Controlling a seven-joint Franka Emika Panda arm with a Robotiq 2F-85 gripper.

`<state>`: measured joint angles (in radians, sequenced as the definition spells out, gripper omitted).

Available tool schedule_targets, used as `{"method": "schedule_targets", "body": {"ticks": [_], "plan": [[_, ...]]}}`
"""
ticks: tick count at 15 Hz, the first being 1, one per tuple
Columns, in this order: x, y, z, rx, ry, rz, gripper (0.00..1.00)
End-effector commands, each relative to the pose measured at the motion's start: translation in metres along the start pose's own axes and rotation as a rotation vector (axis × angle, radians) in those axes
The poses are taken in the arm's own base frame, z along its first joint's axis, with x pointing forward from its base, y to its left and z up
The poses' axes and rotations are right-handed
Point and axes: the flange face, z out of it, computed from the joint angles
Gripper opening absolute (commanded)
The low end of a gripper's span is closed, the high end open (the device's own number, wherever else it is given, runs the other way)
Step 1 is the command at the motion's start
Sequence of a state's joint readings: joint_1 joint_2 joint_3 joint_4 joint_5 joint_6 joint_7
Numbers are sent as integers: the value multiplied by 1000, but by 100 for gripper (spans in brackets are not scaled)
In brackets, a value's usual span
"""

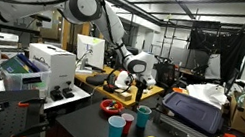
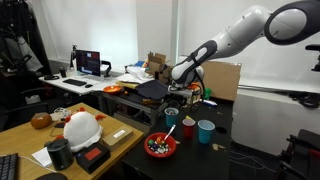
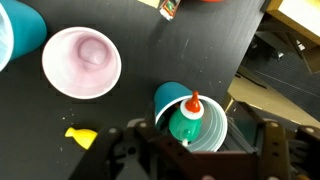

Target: Put some of the things in the bowl into the blue cup at the back of the line of cups

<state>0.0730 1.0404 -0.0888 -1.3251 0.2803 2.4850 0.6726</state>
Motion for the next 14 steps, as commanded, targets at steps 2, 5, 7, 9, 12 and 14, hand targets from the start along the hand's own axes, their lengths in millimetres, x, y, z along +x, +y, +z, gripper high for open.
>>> {"method": "schedule_targets", "body": {"ticks": [2,5,7,9,12,14], "plan": [[-12,-7,-14,34,-25,-28,100],[-33,-12,-17,48,-68,-110,100],[-52,-12,-16,50,-99,-173,100],[-73,-7,-18,35,-125,-240,100],[-98,8,-26,8,-158,-295,100],[-110,20,-41,-15,-163,-334,100]]}}
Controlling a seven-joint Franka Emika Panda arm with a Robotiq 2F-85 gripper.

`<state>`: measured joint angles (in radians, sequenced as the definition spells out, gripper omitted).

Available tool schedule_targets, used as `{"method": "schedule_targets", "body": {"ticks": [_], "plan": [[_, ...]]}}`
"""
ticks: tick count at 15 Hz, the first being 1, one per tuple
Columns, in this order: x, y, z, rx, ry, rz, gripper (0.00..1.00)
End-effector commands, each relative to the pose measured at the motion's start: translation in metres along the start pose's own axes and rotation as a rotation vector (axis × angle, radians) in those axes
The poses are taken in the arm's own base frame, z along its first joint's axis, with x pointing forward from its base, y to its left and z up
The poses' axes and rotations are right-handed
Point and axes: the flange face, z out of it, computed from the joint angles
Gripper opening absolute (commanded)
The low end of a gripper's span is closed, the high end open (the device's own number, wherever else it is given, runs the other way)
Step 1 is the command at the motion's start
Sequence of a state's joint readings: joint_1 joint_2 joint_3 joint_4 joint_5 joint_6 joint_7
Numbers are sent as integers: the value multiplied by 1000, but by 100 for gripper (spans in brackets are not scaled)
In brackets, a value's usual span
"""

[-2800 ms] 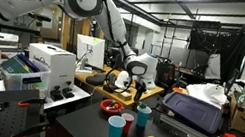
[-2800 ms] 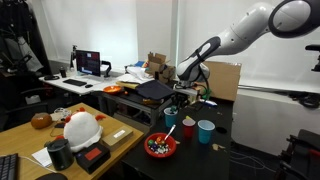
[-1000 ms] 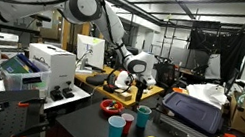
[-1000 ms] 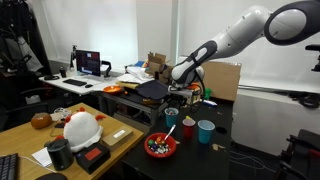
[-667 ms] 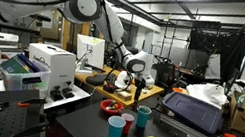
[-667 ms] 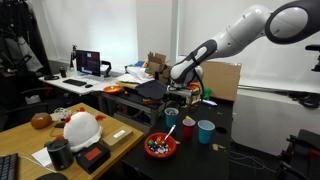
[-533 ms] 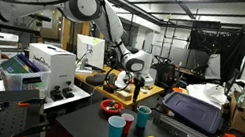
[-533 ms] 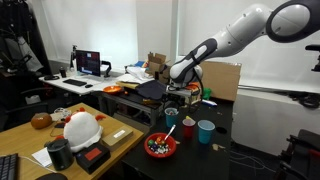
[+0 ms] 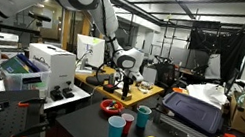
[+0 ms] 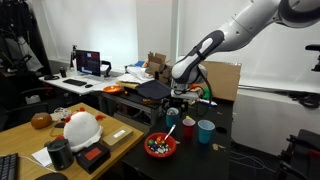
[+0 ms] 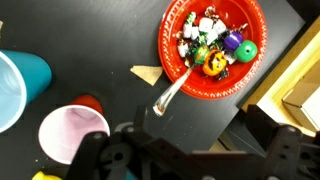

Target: Put some of the things in the bowl into the blue cup at the back of the line of cups

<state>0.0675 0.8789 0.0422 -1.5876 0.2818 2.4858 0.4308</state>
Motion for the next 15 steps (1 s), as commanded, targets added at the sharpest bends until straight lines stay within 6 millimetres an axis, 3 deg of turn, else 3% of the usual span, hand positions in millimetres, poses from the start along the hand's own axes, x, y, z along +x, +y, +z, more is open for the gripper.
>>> {"method": "schedule_targets", "body": {"ticks": [1,7,11,15], "plan": [[-41,18,-40,-35,-2,-72,100],[-99,21,-123,-100,21,-260,100],[-138,10,-173,-122,-12,-472,100],[-162,-5,-219,-117,-73,-631,100]]}}
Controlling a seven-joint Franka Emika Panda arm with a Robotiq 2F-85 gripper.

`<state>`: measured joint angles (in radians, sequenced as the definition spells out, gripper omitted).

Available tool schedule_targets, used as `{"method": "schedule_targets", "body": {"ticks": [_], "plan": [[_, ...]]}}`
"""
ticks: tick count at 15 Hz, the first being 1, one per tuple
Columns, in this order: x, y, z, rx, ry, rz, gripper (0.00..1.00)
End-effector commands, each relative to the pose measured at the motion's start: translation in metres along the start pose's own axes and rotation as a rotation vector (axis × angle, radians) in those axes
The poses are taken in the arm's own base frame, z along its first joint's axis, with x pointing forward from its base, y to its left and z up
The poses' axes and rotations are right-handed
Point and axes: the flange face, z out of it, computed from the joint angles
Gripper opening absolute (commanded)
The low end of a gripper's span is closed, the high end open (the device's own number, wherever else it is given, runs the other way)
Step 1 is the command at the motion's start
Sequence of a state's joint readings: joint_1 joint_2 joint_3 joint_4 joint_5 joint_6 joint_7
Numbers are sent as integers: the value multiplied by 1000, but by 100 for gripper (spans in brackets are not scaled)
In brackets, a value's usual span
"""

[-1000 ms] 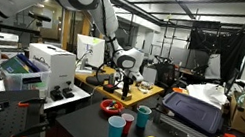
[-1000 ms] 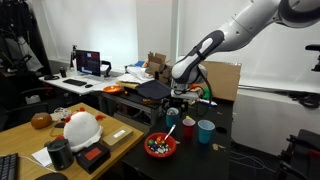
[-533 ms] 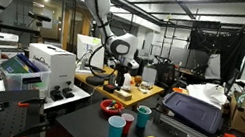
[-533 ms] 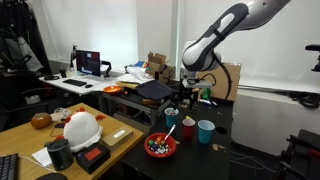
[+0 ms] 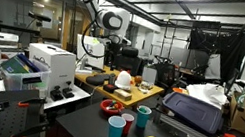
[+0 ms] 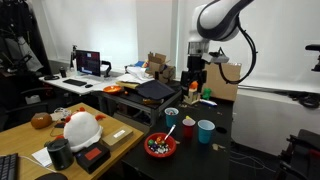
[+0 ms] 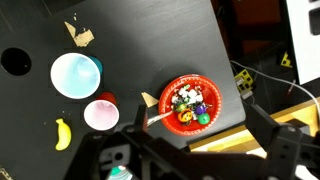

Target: Put some of the things in the bowl into the blue cup at the back of the line of cups

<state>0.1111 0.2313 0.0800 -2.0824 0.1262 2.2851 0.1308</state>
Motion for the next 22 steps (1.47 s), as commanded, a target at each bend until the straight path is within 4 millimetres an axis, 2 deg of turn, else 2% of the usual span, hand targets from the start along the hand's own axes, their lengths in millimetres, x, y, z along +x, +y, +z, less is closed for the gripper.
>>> {"method": "schedule_targets", "body": {"ticks": [1,4,6,9,12,15,19,20,21,22], "plan": [[-25,-8,-44,-9,-43,-145,100],[-42,-5,-76,-8,-81,-232,100],[-60,4,-96,2,-120,-281,100],[-90,28,-126,5,-173,-350,100],[-122,52,-147,30,-225,-429,100],[-151,71,-161,58,-262,-495,100],[-178,89,-164,100,-294,-453,100],[-182,92,-161,101,-277,-425,100],[-165,86,-162,98,-290,-457,100],[-170,89,-161,101,-291,-450,100]]}}
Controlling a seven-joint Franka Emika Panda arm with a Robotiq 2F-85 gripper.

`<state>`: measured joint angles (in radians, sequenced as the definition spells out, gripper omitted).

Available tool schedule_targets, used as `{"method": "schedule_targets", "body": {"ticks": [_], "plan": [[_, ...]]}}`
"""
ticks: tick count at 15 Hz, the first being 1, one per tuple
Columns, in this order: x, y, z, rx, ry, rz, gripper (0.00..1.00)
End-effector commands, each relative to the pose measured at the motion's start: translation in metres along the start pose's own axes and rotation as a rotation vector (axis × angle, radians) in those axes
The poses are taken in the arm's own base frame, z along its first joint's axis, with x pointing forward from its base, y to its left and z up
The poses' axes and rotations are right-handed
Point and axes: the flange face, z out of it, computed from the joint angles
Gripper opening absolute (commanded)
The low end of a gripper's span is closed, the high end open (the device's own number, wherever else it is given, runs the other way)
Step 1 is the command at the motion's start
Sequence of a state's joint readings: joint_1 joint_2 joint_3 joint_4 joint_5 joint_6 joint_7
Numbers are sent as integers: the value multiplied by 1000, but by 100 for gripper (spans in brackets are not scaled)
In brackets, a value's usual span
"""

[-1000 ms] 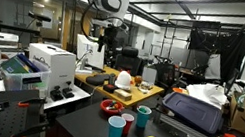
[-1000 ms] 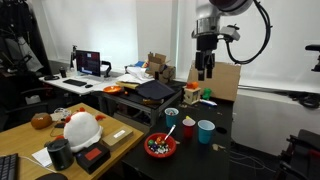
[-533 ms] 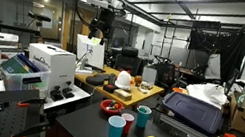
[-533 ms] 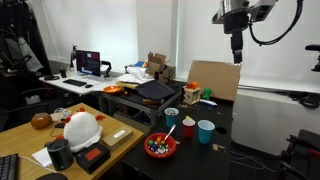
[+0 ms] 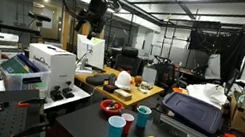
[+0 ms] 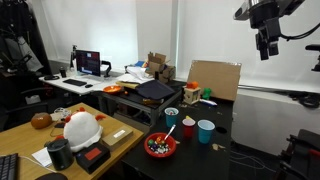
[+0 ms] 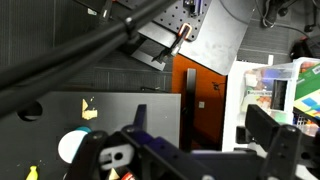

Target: Put some of the things in the bowl into the blue cup at the back of the line of cups

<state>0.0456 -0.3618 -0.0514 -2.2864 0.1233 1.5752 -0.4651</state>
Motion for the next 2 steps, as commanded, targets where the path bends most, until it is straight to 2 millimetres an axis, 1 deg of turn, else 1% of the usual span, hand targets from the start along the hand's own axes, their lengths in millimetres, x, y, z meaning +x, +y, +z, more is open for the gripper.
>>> {"method": "schedule_targets", "body": {"ticks": [1,2], "plan": [[-3,0,1,2,-1,3,100],[-4,0,2,3,-1,4,100]]}}
